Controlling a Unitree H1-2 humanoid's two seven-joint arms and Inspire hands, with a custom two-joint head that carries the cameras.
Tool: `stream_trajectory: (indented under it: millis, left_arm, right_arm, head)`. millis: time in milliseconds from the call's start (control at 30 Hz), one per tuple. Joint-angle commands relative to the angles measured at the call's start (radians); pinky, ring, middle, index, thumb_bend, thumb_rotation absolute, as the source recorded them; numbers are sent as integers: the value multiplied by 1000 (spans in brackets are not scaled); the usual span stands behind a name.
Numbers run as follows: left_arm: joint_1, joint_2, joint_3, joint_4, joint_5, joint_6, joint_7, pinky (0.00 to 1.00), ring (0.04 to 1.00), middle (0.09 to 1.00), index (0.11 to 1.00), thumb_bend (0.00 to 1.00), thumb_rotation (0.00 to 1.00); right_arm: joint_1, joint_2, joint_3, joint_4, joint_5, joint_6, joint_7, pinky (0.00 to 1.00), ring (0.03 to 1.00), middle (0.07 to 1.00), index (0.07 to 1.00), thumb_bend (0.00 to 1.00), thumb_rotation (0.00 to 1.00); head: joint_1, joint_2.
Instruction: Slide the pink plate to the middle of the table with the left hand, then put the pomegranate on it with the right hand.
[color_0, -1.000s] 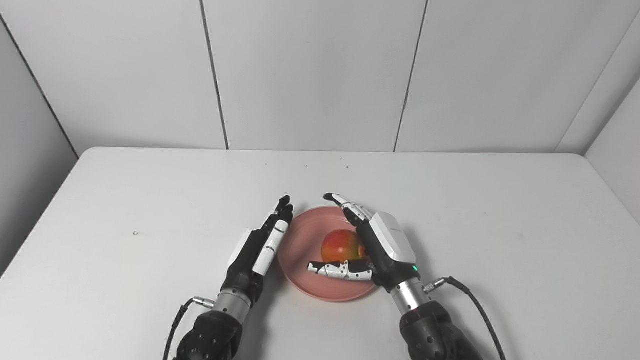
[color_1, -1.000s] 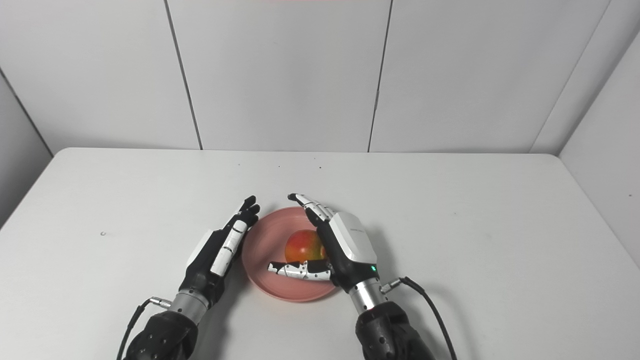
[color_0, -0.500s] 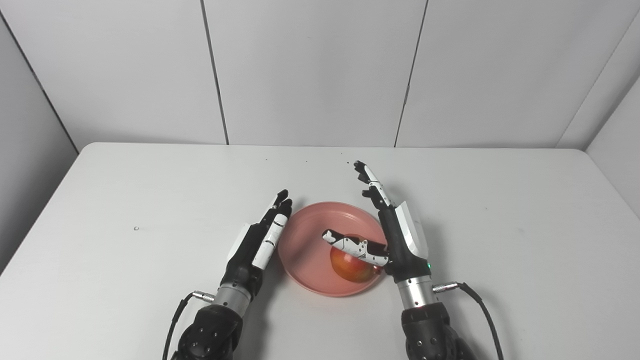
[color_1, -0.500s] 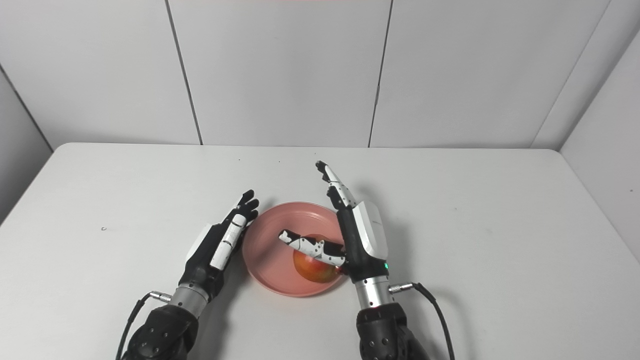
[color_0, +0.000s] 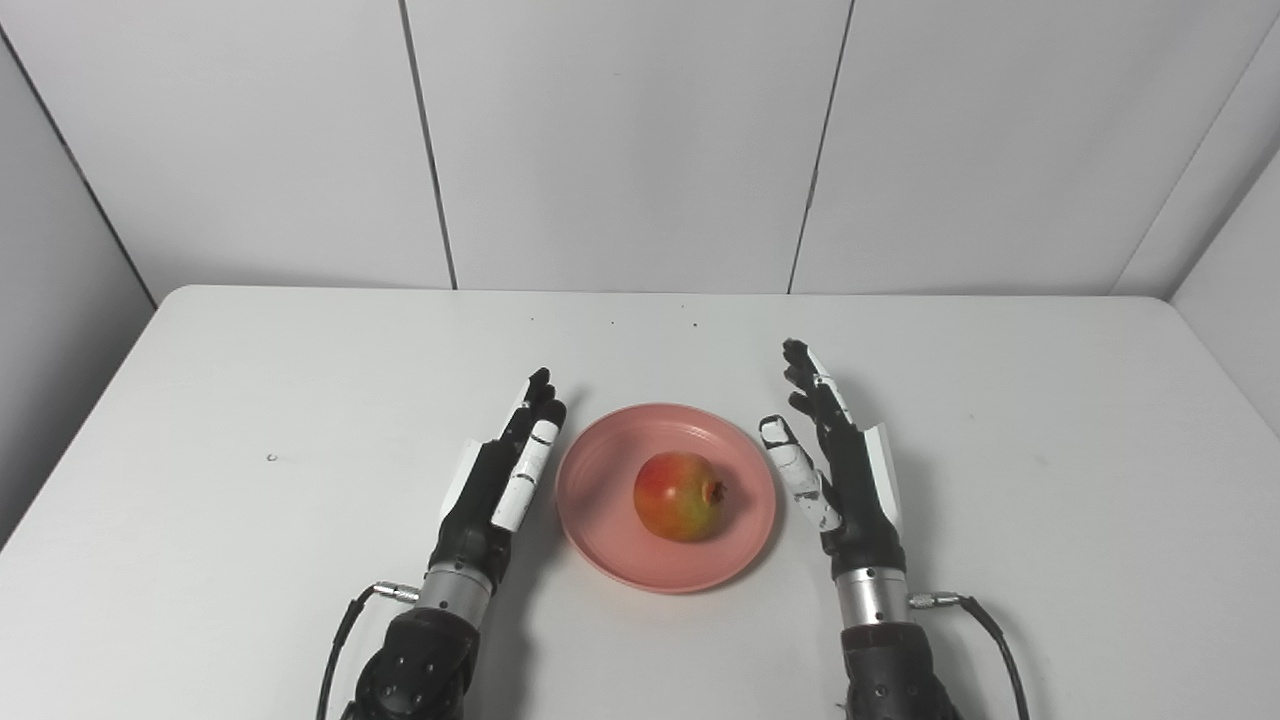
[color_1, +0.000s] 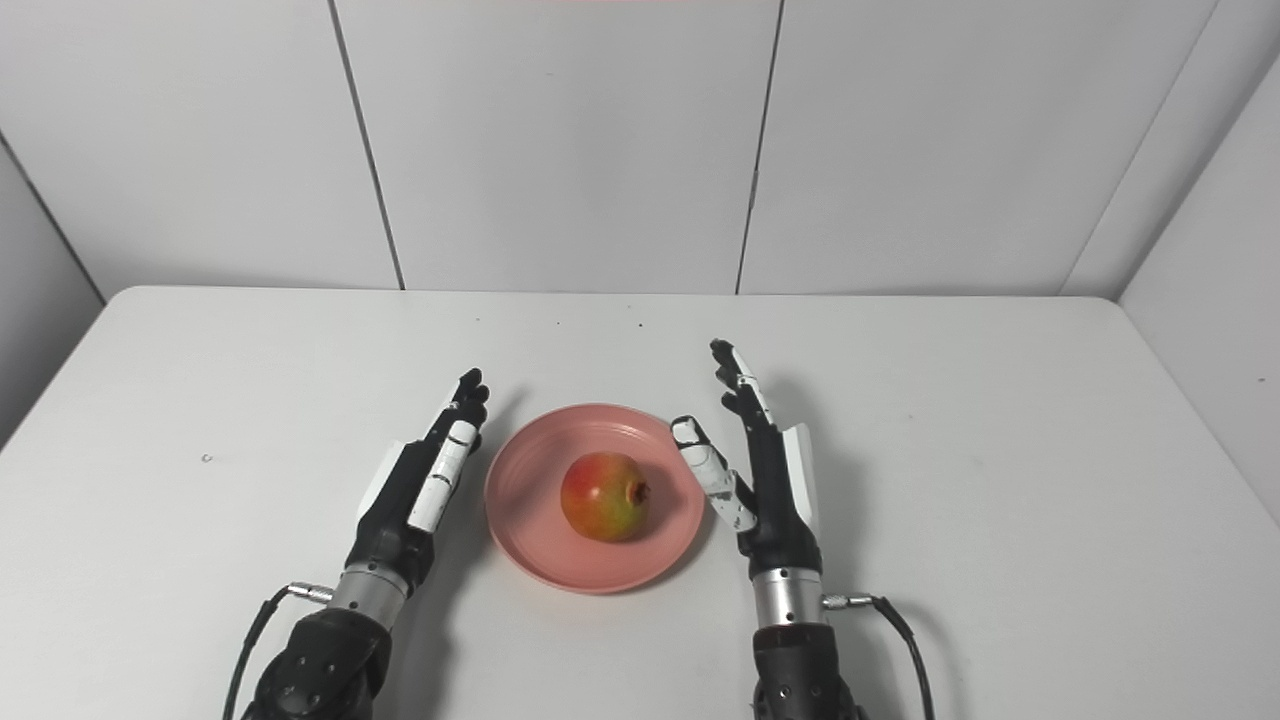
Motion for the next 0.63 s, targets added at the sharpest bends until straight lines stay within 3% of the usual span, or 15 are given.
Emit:
stream_trajectory:
  millis: [0,200,400,600]
  left_arm:
    - [-33,-7,2,-8,12,-56,19,1000,1000,1000,1000,632,1000]
    - [-35,-11,12,7,12,-83,36,1000,1000,1000,1000,623,1000]
    - [-37,-19,24,9,-5,-79,39,990,1000,1000,1000,604,1000]
    - [-38,-25,32,12,-17,-74,34,984,998,1000,1000,585,1000]
  right_arm:
    - [-27,18,-13,-7,74,-47,28,874,890,905,900,534,998]
    - [-24,34,-43,1,251,-7,112,894,907,920,918,557,1000]
    - [-24,40,-55,-2,297,35,134,917,917,916,909,516,1000]
    - [-29,25,-49,-4,320,74,178,995,982,969,958,527,1000]
  head:
    - [1,-1]
    - [0,-1]
    - [-1,-2]
    - [-2,-2]
